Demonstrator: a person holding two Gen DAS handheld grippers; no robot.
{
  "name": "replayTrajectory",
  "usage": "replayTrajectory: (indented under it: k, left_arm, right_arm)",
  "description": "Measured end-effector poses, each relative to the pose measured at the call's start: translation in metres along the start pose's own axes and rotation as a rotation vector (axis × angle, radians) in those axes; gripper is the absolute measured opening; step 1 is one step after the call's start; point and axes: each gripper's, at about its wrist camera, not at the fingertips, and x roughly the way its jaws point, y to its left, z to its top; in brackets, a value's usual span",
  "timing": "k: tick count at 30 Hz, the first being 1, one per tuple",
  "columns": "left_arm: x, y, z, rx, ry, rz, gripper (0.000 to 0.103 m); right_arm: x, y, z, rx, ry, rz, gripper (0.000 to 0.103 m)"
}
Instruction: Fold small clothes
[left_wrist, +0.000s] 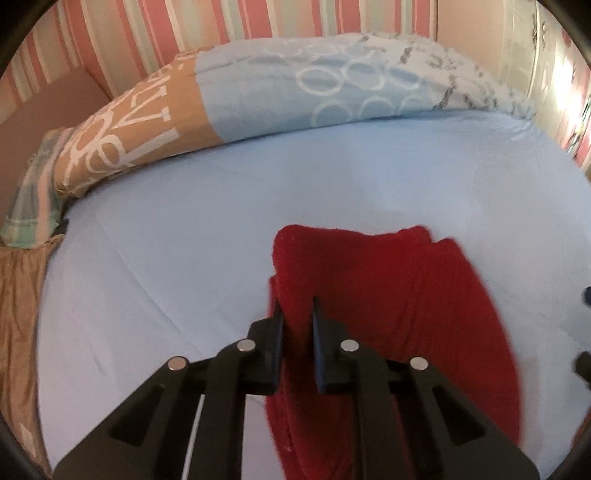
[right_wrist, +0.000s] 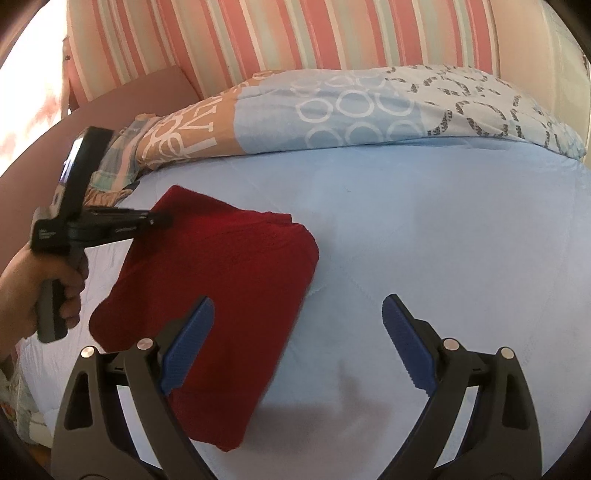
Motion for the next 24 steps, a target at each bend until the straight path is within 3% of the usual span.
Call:
replayTrajectory:
  k: [3, 5, 8, 10, 11, 14, 17, 21, 24]
  left_arm:
    - [0.031, 0.006, -0.022, 0.007, 0.063, 0.034, 0.014]
    - [0.039, 0.01, -0.04, -0.012, 0.042, 0.02, 0.017]
    - [0.029, 0.016, -0.053, -0.045, -0.002, 0.03, 0.037]
    - [0.018, 0.021, -0.06, -0.071, -0.018, 0.035, 0.062]
    - [0.01, 0.024, -0.063, -0.091, -0.03, 0.023, 0.064]
    - [-0.021, 0.026, -0.078, -0.118, -0.078, -0.011, 0.064]
    - [-0.05, 0.009, -0.099, -0.07, -0.121, -0.024, 0.064]
    - [-0.043, -0.011, -0.128, -0.003, -0.078, 0.02, 0.065]
    - [-0.033, -0.001, -0.143, -0.081, -0.051, 0.013, 0.066]
  right_arm:
    - [0.007, 0.008, -0.001, -0.02, 0.019, 0.004, 0.093]
    - [0.009, 0.014, -0.002, -0.039, 0.026, 0.001, 0.093]
    - [0.012, 0.02, -0.005, -0.065, 0.04, -0.006, 0.093]
    - [0.013, 0.022, -0.006, -0.061, 0.044, -0.004, 0.093]
    - [0.011, 0.023, -0.008, -0.057, 0.043, 0.0, 0.093]
    - [0.007, 0.026, -0.013, -0.058, 0.038, 0.002, 0.094]
    - [0.009, 0.034, -0.023, -0.077, 0.056, 0.006, 0.094]
    - [0.022, 0.046, -0.037, -0.129, 0.102, -0.024, 0.094]
    - [0.044, 0.05, -0.058, -0.211, 0.195, -0.097, 0.094]
